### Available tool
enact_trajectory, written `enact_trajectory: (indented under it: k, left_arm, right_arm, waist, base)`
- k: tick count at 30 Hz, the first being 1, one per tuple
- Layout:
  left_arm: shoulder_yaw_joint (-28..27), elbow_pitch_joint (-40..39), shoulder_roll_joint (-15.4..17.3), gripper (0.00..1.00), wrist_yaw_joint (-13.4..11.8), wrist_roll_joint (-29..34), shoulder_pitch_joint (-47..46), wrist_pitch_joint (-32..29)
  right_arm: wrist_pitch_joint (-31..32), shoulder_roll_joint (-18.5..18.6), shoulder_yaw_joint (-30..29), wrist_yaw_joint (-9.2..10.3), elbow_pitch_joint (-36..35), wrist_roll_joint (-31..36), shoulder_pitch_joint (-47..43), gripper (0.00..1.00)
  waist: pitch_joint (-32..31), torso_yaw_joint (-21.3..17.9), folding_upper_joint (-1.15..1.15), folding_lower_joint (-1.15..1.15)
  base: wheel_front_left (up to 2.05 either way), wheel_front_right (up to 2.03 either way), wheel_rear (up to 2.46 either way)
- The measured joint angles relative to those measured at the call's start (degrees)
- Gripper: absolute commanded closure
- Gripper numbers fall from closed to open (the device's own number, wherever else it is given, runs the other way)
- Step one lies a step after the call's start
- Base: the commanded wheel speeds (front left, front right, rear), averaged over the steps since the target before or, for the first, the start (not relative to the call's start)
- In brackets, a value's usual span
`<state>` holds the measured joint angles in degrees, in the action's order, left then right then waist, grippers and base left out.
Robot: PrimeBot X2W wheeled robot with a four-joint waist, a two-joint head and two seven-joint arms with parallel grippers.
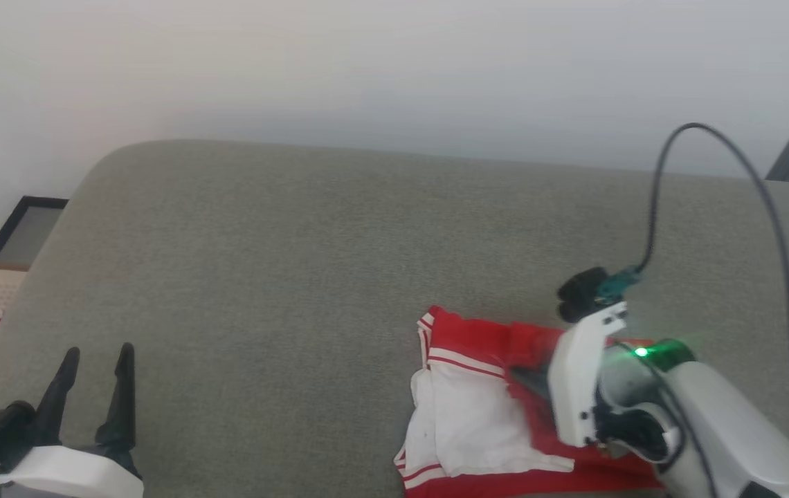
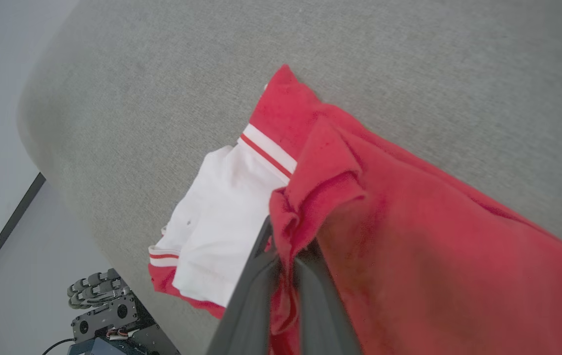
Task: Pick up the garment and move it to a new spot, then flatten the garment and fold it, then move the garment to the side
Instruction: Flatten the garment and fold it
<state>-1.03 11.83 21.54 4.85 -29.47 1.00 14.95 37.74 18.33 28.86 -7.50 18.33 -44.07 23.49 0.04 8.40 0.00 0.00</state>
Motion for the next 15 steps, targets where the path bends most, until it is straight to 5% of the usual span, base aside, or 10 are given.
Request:
enact_trajectory:
  k: [8,10,11,15]
  left_arm:
    - [1.0,0.6,0.0,0.0,0.4,0.2,-1.3,-0.1]
    - [1.2,0.7,0.0,0.0,0.4,0.2,-1.4,-0.1]
    - [1.3,0.8,0.0,0.0,0.5,0.2,-1.4,-0.1]
    - [1.3,1.1,0.1,0.0,0.5,0.2,-1.4,0.0]
  right_arm:
    - [-5.3,-5.0,6.6,0.0,9.1,1.1,4.3,1.0]
    - [-6.7,-5.5,8.6,0.0,11.2,1.9,5.5,0.44]
    - [-7.4,-5.8,9.2,0.0,12.0,1.8,5.8,0.0]
    - [-9.6,-5.9,11.6,0.0,12.9,-0.3,6.6,0.0]
  waist:
    - [0.1,2.1,0.0,0.0]
    - [0.0,2.2,0.0,0.0]
    - [-0.1,2.3,0.0,0.0]
    - [-0.6,2.0,0.0,0.0]
  base:
    - [0.0,0.0,0.0]
    - [0.0,0.0,0.0]
    - [0.0,0.0,0.0]
    - [0.0,0.0,0.0]
